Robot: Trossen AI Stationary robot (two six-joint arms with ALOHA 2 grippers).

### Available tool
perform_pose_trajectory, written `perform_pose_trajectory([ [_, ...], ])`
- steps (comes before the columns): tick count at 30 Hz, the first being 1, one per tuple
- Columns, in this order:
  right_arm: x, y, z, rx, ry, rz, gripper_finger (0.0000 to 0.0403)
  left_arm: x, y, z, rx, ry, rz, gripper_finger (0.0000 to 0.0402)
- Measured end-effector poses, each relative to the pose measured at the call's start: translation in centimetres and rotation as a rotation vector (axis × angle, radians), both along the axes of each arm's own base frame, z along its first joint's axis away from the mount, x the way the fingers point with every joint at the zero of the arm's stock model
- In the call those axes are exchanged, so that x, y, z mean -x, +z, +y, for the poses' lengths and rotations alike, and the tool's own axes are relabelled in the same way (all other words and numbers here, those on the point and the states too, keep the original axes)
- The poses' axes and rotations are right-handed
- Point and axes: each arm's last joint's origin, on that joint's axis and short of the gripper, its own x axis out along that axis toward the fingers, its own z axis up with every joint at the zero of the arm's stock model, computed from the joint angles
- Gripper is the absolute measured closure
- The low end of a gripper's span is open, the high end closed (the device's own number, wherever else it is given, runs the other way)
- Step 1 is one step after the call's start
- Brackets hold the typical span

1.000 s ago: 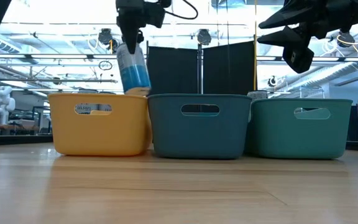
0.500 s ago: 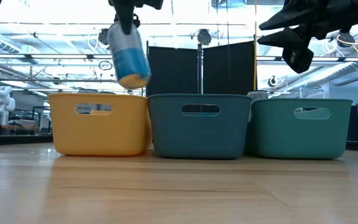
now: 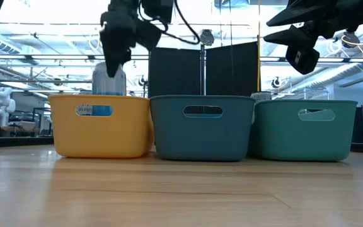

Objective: Sort soda cans
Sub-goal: Put the blue-white soda can into the yellow bin

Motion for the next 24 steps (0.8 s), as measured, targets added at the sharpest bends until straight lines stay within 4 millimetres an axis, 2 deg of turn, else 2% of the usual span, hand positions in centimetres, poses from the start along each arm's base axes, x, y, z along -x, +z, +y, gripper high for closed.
perform_pose_trajectory([
  [13, 0.0, 0.0, 0.0, -0.007, -0.006, -0.003, 0.0296, 0.4, -3.9, 1.4, 0.001, 0.042, 0.017, 0.0091],
  [24, 0.0, 0.1, 0.0, -0.034, -0.013, -0.005, 0.0296, 0.1, -4.0, 1.5, -0.009, 0.045, -0.017, 0.0091],
])
